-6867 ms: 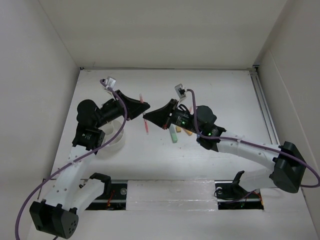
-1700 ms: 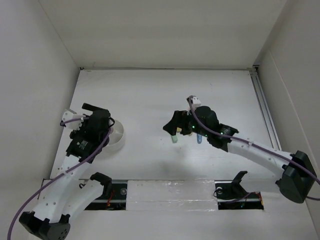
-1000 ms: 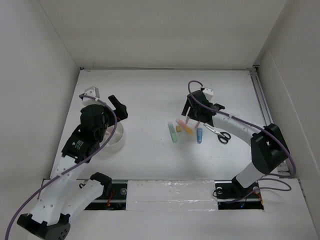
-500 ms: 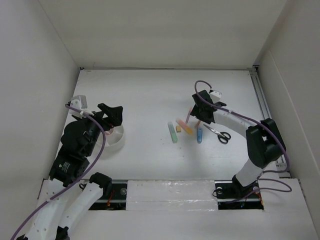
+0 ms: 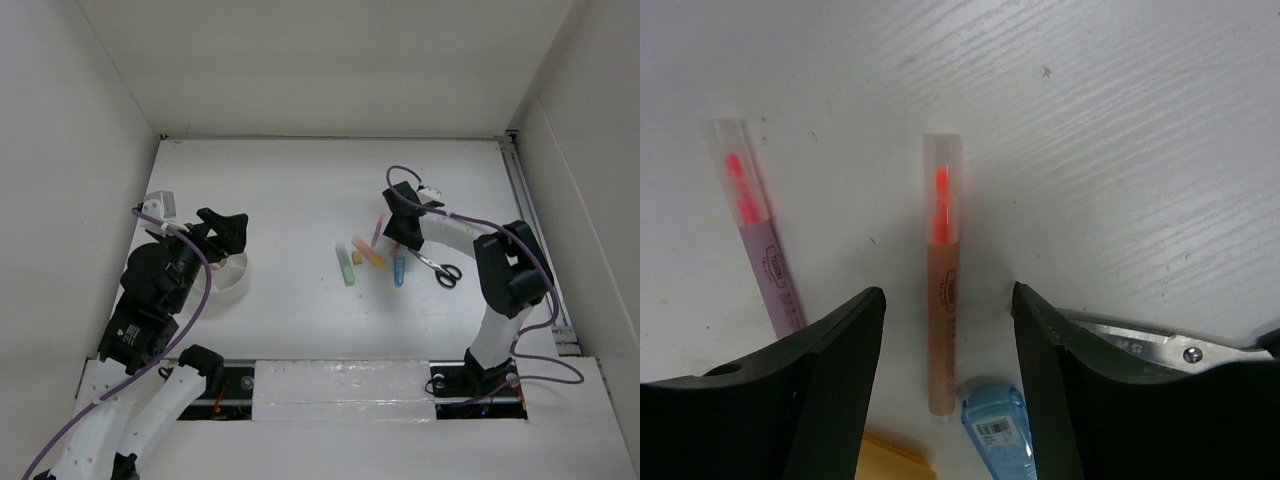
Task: Sort the stationery into containers
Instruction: Pick up the pen from the center of the board.
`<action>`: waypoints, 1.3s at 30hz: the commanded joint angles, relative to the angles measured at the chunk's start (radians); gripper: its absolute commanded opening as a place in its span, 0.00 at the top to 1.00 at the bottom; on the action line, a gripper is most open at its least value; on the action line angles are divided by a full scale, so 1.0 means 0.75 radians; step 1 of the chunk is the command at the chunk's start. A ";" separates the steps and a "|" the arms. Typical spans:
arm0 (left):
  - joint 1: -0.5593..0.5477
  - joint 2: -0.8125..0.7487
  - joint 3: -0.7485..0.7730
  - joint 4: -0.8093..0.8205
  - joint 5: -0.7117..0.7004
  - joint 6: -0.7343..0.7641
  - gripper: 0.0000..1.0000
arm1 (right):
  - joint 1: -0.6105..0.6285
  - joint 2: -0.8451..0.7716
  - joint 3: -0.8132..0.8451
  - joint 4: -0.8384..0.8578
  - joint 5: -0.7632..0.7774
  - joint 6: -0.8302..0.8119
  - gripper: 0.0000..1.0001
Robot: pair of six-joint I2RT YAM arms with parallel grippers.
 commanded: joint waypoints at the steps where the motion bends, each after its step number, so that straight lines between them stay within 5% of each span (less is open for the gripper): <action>1: -0.003 -0.012 -0.013 0.055 0.018 0.020 0.00 | -0.040 -0.003 0.076 0.007 -0.011 -0.036 0.40; 22: -0.003 0.000 0.002 0.008 -0.074 -0.004 0.00 | -0.105 0.121 0.217 -0.117 -0.151 -0.163 0.52; 25: -0.003 0.013 0.014 -0.006 -0.090 -0.004 0.00 | -0.118 0.136 0.230 -0.177 -0.175 -0.175 0.63; 31: -0.003 0.013 0.028 -0.006 -0.078 -0.016 0.00 | -0.142 0.150 0.254 -0.209 -0.191 -0.190 0.68; 37: -0.003 0.025 0.043 -0.006 -0.078 -0.016 0.00 | -0.167 0.150 0.266 -0.197 -0.234 -0.245 1.00; 39: -0.003 0.025 0.043 -0.018 -0.078 -0.004 0.00 | -0.179 0.150 0.266 -0.197 -0.249 -0.271 1.00</action>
